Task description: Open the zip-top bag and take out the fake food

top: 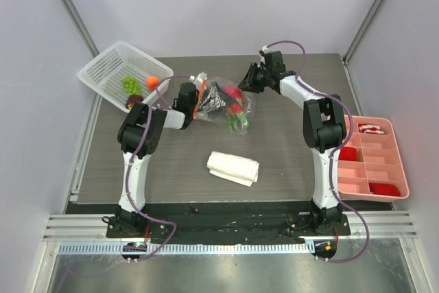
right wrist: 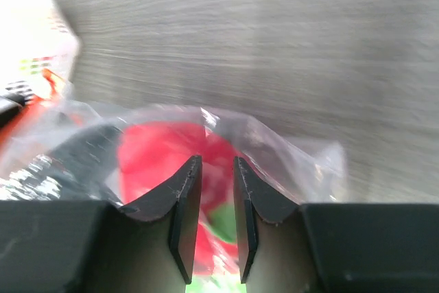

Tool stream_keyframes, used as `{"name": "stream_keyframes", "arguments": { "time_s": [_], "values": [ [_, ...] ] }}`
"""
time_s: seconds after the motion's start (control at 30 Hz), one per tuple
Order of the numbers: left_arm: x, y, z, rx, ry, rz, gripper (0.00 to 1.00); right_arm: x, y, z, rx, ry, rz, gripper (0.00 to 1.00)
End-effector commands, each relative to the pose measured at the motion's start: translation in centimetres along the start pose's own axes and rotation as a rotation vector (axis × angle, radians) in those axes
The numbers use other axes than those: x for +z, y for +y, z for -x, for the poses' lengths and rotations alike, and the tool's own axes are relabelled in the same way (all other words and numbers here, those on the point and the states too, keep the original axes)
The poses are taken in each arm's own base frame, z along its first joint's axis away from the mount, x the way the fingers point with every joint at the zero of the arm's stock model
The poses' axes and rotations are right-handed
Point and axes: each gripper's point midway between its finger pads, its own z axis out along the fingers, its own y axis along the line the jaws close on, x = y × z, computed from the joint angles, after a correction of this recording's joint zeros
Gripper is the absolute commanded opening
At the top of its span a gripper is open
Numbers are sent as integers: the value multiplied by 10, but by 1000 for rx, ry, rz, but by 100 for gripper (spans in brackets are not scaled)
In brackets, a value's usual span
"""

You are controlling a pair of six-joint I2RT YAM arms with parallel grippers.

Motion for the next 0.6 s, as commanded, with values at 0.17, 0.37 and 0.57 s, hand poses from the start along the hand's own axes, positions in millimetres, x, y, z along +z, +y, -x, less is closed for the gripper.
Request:
{"name": "stream_keyframes", "arguments": {
  "time_s": [0.17, 0.37, 0.57],
  "values": [
    [-11, -49, 50, 109, -195, -28, 98, 16, 43, 10, -18, 56, 135, 32],
    [8, -37, 44, 83, -152, -58, 98, 21, 12, 1, -7, 63, 37, 32],
    [10, -26, 35, 97, -149, -31, 99, 4, -10, 6, 33, 23, -48, 32]
  ]
}}
